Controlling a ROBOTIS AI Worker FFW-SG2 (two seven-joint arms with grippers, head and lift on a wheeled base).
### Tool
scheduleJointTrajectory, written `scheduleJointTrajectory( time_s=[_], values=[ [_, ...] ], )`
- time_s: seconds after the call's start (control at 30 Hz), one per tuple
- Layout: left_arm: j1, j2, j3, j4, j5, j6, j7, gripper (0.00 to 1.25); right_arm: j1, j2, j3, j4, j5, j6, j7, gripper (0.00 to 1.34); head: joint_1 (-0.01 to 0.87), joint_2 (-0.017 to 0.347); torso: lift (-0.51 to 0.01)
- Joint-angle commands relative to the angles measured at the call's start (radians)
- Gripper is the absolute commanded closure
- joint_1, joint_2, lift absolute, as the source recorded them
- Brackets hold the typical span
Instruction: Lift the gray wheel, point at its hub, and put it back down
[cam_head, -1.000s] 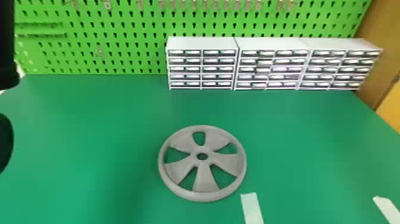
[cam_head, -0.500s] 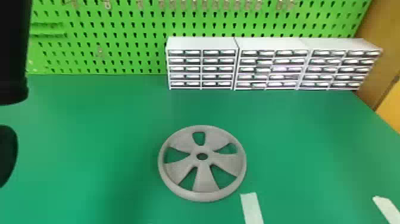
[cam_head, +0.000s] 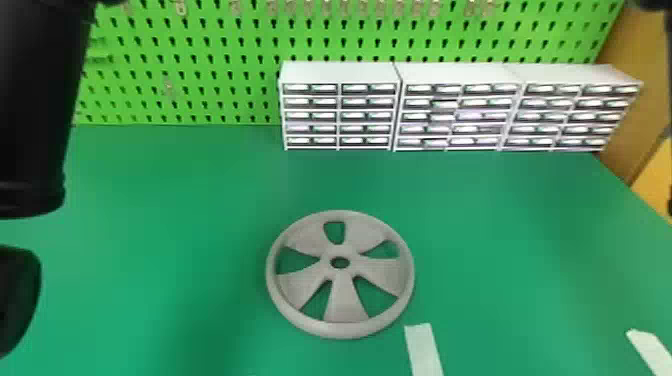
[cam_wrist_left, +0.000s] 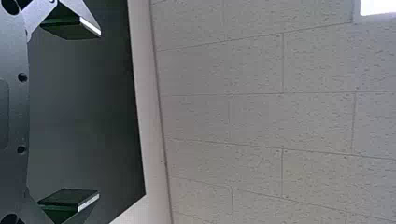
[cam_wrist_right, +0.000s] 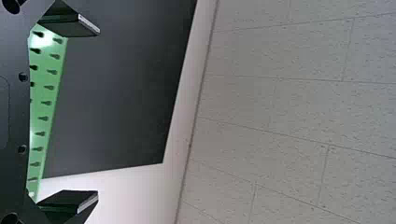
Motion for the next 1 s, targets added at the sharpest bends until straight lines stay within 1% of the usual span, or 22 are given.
scheduleJointTrajectory(
  time_s=[0.0, 0.13, 0.33, 0.5, 0.63, 0.77, 0.97],
  values=[
    [0.032, -0.003, -0.006, -0.005, 0.008, 0.002, 0.0, 0.08, 0.045, -0.012, 0.004, 0.0, -0.011, -0.001, 0.0, 0.08, 0.692, 0.048, -0.088],
    [0.069, -0.004, -0.001, -0.014, 0.013, 0.002, 0.0, 0.08, 0.082, -0.011, 0.0, 0.0, -0.022, -0.001, 0.0, 0.08, 0.692, 0.048, -0.088],
    [0.155, -0.004, 0.011, -0.054, 0.013, 0.002, 0.002, 0.08, 0.135, -0.011, 0.005, -0.003, -0.024, -0.009, 0.0, 0.08, 0.692, 0.048, -0.088],
    [0.238, -0.004, 0.048, -0.103, 0.011, 0.005, 0.002, 0.08, 0.189, -0.005, 0.01, -0.009, -0.025, -0.011, 0.0, 0.08, 0.692, 0.048, -0.088],
    [0.293, -0.003, 0.065, -0.141, 0.014, 0.033, 0.002, 0.08, 0.237, 0.003, 0.004, -0.009, -0.022, -0.009, 0.0, 0.08, 0.692, 0.048, -0.088],
    [0.35, -0.001, 0.086, -0.173, 0.019, 0.054, 0.002, 0.08, 0.292, 0.017, -0.01, -0.017, -0.024, -0.014, 0.0, 0.08, 0.692, 0.048, -0.088],
    [0.411, 0.0, 0.102, -0.207, 0.022, 0.073, 0.002, 0.08, 0.359, 0.028, -0.021, -0.04, -0.031, -0.014, 0.0, 0.08, 0.692, 0.048, -0.088]
  ],
)
